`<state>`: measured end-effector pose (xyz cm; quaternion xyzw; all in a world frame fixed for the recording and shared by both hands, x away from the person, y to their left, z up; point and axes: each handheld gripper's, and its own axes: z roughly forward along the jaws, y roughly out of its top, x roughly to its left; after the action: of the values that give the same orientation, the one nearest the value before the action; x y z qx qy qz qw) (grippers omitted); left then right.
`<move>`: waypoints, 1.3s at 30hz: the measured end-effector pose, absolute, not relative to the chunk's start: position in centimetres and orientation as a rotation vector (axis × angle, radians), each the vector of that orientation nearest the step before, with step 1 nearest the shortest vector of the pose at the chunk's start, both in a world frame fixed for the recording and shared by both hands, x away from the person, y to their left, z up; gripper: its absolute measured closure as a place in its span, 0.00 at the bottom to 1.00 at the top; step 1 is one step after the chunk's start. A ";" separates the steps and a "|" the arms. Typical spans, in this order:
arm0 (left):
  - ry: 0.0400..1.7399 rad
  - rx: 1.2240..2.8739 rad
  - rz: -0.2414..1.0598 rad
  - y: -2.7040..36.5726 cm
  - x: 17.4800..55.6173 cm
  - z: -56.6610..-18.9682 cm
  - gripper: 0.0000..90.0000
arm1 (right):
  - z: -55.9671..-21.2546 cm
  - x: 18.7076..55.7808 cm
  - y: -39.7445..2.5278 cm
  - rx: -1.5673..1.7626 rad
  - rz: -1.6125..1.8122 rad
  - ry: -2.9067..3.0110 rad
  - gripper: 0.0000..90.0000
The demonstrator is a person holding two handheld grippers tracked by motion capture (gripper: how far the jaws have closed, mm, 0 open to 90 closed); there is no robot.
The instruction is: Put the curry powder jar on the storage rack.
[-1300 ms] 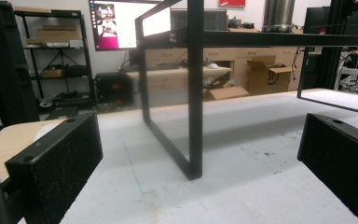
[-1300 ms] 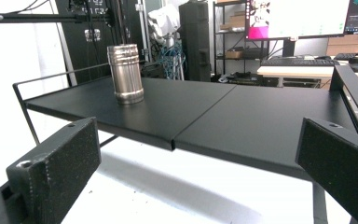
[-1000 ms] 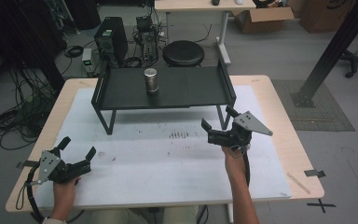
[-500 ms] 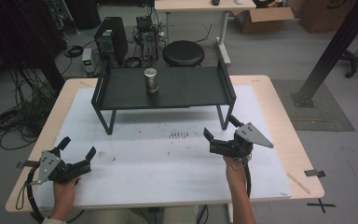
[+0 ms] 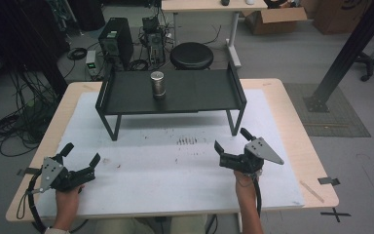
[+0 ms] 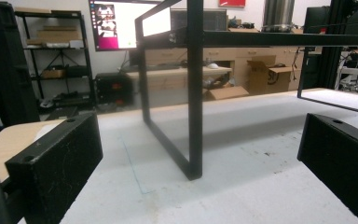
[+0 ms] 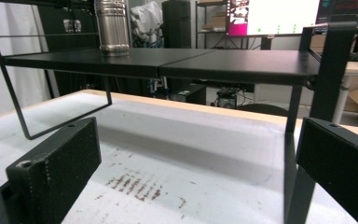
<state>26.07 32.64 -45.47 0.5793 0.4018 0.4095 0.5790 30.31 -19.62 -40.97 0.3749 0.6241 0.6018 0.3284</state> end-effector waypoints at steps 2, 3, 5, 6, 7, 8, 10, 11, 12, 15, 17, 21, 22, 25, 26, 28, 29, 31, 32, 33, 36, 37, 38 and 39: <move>0.940 1.355 0.958 32.6 26.1 -45.5 0.00 | -41.2 30.2 -19.6 0.986 1.571 1.630 0.00; 0.940 1.355 0.957 32.6 26.1 -45.5 0.00 | -41.5 30.2 -19.7 0.989 1.570 1.622 0.00; 0.939 1.355 0.958 32.6 26.1 -45.5 0.00 | -41.9 30.0 -19.8 1.000 1.573 1.609 0.00; 0.939 1.355 0.959 32.6 26.1 -45.5 0.00 | -42.1 30.0 -19.8 1.005 1.575 1.602 0.00; 0.939 1.354 0.958 32.6 26.1 -45.5 0.00 | -42.3 30.0 -19.9 1.011 1.576 1.596 0.00; 0.939 1.354 0.958 32.6 26.1 -45.5 0.00 | -42.6 29.9 -19.9 1.016 1.574 1.590 0.00; 0.940 1.354 0.958 32.6 26.1 -45.5 0.00 | -43.1 29.9 -20.0 1.028 1.570 1.583 0.00; 0.940 1.354 0.957 32.6 26.1 -45.5 0.00 | -43.3 29.9 -20.0 1.033 1.567 1.580 0.00; 0.940 1.355 0.957 32.6 26.1 -45.5 0.00 | -43.6 29.8 -20.0 1.038 1.567 1.576 0.00; 0.940 1.355 0.958 32.6 26.1 -45.5 0.00 | -44.1 29.8 -20.0 1.050 1.567 1.568 0.00; 0.940 1.355 0.958 32.6 26.1 -45.5 0.00 | -44.4 29.8 -19.9 1.052 1.563 1.569 0.00; 0.940 1.355 0.958 32.6 26.1 -45.5 0.00 | -44.7 29.7 -19.8 1.049 1.545 1.569 0.00; 0.940 1.355 0.958 32.6 26.1 -45.5 0.00 | -44.8 29.6 -19.8 1.051 1.546 1.567 0.00; 0.940 1.355 0.958 32.6 26.1 -45.5 0.00 | -45.0 29.5 -19.8 1.040 1.538 1.565 0.00; 0.940 1.355 0.957 32.6 26.1 -45.5 0.00 | -45.0 29.5 -19.8 1.038 1.538 1.562 0.00; 0.941 1.355 0.957 32.6 26.1 -45.5 0.00 | -45.1 29.4 -19.8 1.041 1.537 1.555 0.00; 0.941 1.355 0.957 32.6 26.1 -45.5 0.00 | -45.2 29.4 -19.8 1.041 1.539 1.553 0.00; 0.940 1.355 0.957 32.6 26.1 -45.5 0.00 | -45.2 29.3 -19.8 1.032 1.539 1.551 0.00; 0.940 1.355 0.957 32.6 26.1 -45.5 0.00 | -45.2 29.3 -19.8 1.028 1.537 1.551 0.00; 0.940 1.355 0.958 32.6 26.1 -45.5 0.00 | -45.2 29.3 -19.8 1.025 1.533 1.549 0.00; 0.941 1.355 0.957 32.6 26.1 -45.5 0.00 | -45.3 29.2 -19.7 1.013 1.525 1.545 0.00; 0.940 1.355 0.957 32.6 26.1 -45.5 0.00 | -45.3 29.1 -19.7 1.009 1.525 1.543 0.00; 0.941 1.355 0.957 32.6 26.1 -45.5 0.00 | -45.3 29.1 -19.7 1.009 1.526 1.539 0.00; 0.940 1.355 0.957 32.6 26.1 -45.5 0.00 | -45.3 29.0 -19.7 1.008 1.530 1.529 0.00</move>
<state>26.07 32.63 -45.47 0.5794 0.4020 0.4094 0.5788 29.03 -19.69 -45.33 0.3926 0.5957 0.5960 0.3686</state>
